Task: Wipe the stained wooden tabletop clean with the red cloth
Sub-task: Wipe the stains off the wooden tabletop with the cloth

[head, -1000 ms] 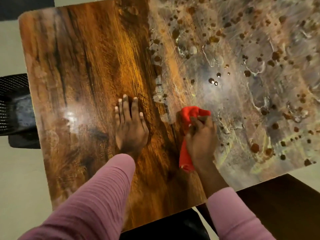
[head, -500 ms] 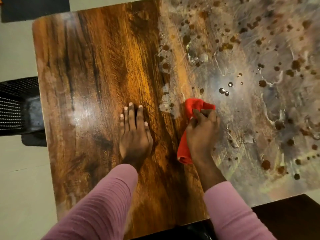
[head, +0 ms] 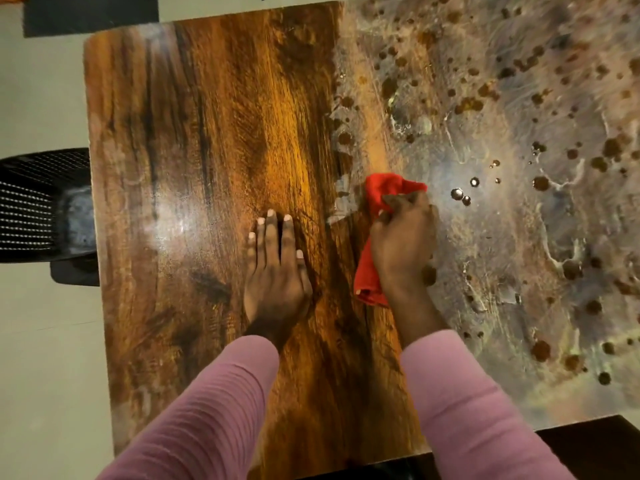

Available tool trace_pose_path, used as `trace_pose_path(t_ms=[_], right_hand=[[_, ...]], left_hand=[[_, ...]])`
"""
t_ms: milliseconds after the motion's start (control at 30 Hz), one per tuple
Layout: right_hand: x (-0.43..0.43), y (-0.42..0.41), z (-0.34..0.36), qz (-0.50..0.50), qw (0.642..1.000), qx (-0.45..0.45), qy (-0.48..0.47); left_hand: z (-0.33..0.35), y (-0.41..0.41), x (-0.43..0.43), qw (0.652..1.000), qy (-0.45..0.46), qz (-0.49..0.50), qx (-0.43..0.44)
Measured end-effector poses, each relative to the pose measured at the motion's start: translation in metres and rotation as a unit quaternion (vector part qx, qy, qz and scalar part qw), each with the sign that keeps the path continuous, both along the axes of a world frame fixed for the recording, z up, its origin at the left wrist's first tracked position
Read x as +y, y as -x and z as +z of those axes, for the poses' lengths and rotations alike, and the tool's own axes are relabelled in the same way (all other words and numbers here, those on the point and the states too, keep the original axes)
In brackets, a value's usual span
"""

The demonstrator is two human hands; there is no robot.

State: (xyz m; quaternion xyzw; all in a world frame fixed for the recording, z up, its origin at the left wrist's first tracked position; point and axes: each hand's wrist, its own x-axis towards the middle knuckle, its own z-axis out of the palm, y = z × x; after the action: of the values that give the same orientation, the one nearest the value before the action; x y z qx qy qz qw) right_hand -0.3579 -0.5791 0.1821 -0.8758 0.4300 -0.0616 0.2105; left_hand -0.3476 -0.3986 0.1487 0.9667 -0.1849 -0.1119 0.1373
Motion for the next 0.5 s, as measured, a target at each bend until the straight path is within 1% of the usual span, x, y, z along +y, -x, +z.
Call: trace_pose_path(t_ms=[33, 67, 100, 133, 200, 233, 267, 300, 333, 400, 433, 500], right_hand=[[0.009, -0.008, 0.002, -0.014, 1.0, 0.002, 0.012], [0.02, -0.014, 0.004, -0.005, 1.0, -0.005, 0.014], [0.032, -0.016, 0.005, 0.03, 0.999, -0.012, 0.01], [0.043, -0.015, 0.004, 0.087, 0.996, -0.013, 0.01], [0.053, -0.007, 0.002, 0.218, 0.976, -0.01, 0.02], [0.048, -0.004, 0.0, 0.266, 0.964, -0.009, 0.028], [0.038, -0.003, -0.001, 0.283, 0.959, -0.008, 0.035], [0.027, -0.003, -0.002, 0.265, 0.963, -0.006, 0.039], [0.015, -0.004, -0.004, 0.218, 0.975, -0.003, 0.039], [-0.006, -0.014, -0.006, 0.09, 0.996, -0.008, 0.026], [-0.01, -0.021, -0.006, 0.04, 0.999, -0.013, 0.023], [-0.003, -0.035, -0.003, -0.008, 0.999, -0.008, 0.035]], left_hand=[[0.0, 0.0, 0.0, 1.0, 0.001, 0.0, -0.002], [0.001, 0.001, 0.001, 1.0, 0.001, 0.001, -0.004], [0.0, 0.001, 0.001, 1.0, 0.002, -0.001, -0.004], [0.0, 0.0, 0.001, 1.0, 0.002, -0.003, -0.002], [-0.001, -0.001, 0.001, 1.0, 0.005, -0.003, 0.003], [-0.002, -0.001, 0.001, 1.0, 0.007, -0.001, 0.001], [-0.001, -0.001, 0.001, 1.0, 0.007, 0.0, -0.003], [-0.001, -0.001, 0.0, 1.0, 0.007, 0.001, -0.007], [-0.001, -0.002, 0.0, 1.0, 0.007, 0.001, -0.01], [-0.001, -0.001, 0.0, 1.0, 0.007, -0.003, -0.01], [-0.001, -0.001, 0.001, 1.0, 0.007, -0.004, -0.009], [-0.002, -0.001, 0.001, 1.0, 0.001, -0.001, -0.009]])
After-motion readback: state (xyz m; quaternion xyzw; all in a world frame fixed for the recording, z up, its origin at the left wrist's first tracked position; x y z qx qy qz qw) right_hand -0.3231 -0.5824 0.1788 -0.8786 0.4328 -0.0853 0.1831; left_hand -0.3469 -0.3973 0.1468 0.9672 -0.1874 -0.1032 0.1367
